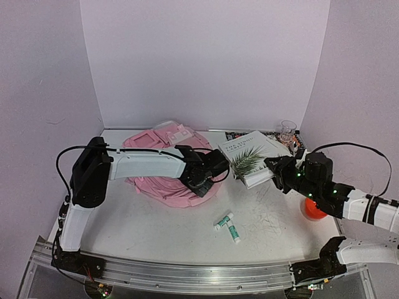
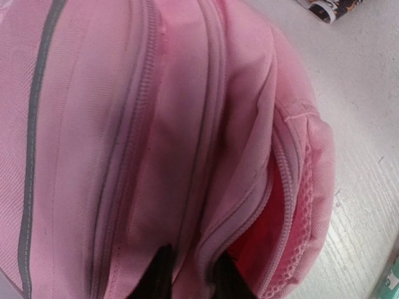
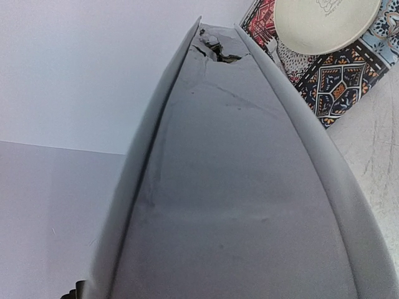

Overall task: Pack the student bag
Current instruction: Pick up the largest pocket of the bag from the student bag.

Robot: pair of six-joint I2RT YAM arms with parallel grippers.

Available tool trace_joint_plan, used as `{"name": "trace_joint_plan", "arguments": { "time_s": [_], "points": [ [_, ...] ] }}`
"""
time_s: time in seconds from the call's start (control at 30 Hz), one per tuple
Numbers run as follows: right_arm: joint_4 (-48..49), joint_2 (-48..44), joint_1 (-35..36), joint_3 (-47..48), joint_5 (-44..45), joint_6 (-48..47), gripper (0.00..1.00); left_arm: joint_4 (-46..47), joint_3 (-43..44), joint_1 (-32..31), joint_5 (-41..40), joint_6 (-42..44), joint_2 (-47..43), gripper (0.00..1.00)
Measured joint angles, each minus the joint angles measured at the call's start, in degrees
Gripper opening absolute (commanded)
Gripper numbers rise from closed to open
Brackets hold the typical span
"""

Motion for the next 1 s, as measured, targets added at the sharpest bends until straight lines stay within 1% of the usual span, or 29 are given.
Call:
{"name": "trace_joint_plan", "arguments": {
  "time_s": [0.2, 0.37, 0.5, 0.73, 1.0],
  "points": [
    [0.00, 0.03, 0.00, 0.00, -1.65, 0.00, 0.40, -1.15, 1.78, -0.54, -0.51, 0.49, 0.06, 0.00],
    [-0.01, -0.05, 0.00, 0.00, -3.74, -0.18, 0.40, -4.90, 5.72, 0.37, -1.47, 0.57, -0.02, 0.00],
    [-0.07, -0.96, 0.00, 0.00, -5.25, -0.25, 0.39, -7.29, 8.27, 2.59, -1.43, 0.41, -0.82, 0.00],
    [-0.94, -5.15, 0.00, -0.13, -6.14, -0.82, 0.39, -9.84, 11.49, 7.20, -1.40, 0.42, -1.65, 0.00],
    [-4.08, -8.65, 0.00, -0.44, -6.54, -1.93, 0.39, -12.69, 16.40, 12.17, -3.23, 0.58, -1.65, 0.00]
  ]
}}
